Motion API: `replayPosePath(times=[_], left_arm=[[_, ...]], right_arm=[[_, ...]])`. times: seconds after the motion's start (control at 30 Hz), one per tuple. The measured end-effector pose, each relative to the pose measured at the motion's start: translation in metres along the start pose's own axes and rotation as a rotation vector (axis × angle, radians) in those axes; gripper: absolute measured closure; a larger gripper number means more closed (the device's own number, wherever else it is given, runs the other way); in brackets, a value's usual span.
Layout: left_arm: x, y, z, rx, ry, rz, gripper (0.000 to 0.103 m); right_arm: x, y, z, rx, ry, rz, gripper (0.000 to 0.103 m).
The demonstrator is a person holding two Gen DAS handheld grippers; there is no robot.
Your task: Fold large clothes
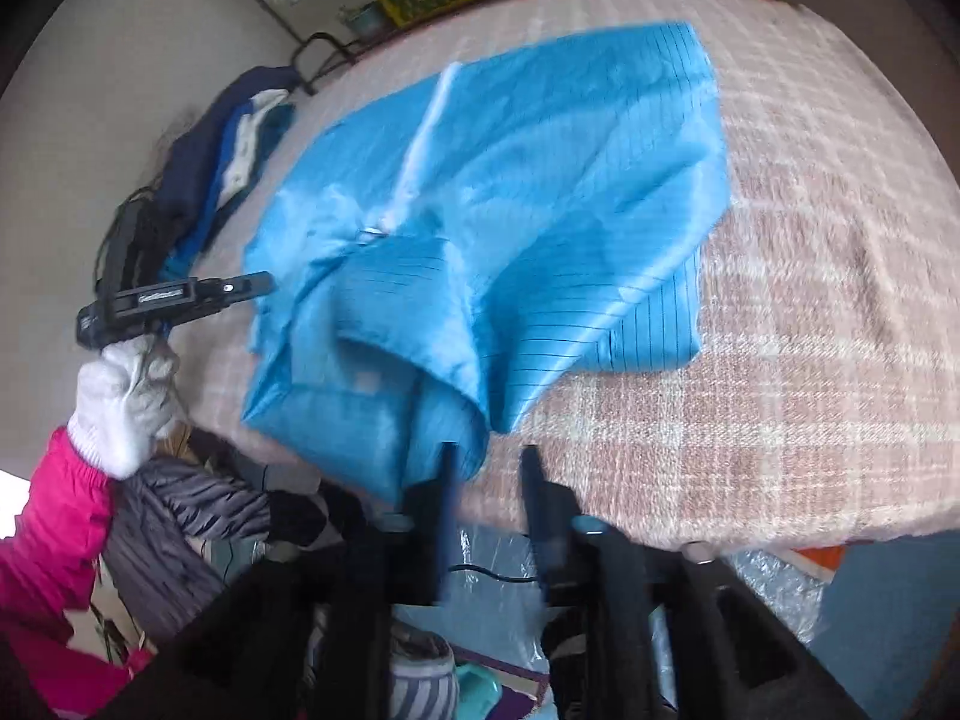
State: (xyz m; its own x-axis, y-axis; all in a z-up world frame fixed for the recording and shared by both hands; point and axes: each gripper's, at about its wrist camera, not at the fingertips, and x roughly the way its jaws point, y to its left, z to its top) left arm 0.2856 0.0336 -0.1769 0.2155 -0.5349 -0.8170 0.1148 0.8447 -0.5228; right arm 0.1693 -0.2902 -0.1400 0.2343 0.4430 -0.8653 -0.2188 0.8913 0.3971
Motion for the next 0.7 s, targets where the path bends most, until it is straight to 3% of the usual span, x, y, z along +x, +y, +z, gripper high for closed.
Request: replayPosePath(times=[0.17,0.27,0.4,0.5,0.7], left_arm=[[-0.032,-0.022,0.001,0.035,-0.074,-0.030,0.100],[-0.035,-0.061,0.013,0.094,-0.123,-0.060,0.100],[-0.012,-0.104,0.038,0.162,-0.115,-0.130,0.100],[0.026,-0.142,0.051,0.222,-0.072,-0.159,0.100],[0.107,-0.193,0.063,0.322,0.018,-0.130,0.100]], right_arm=[[-0.051,-0.008,0.016,-0.048,-0.137,0.030,0.064],[-0.064,-0.033,0.038,0.007,-0.254,0.016,0.046],[-0.062,-0.077,0.072,0.072,-0.289,0.026,0.045],[-0.051,-0.109,0.101,0.132,-0.284,0.096,0.043],[-0.010,-0.147,0.150,0.200,-0.256,0.248,0.040]])
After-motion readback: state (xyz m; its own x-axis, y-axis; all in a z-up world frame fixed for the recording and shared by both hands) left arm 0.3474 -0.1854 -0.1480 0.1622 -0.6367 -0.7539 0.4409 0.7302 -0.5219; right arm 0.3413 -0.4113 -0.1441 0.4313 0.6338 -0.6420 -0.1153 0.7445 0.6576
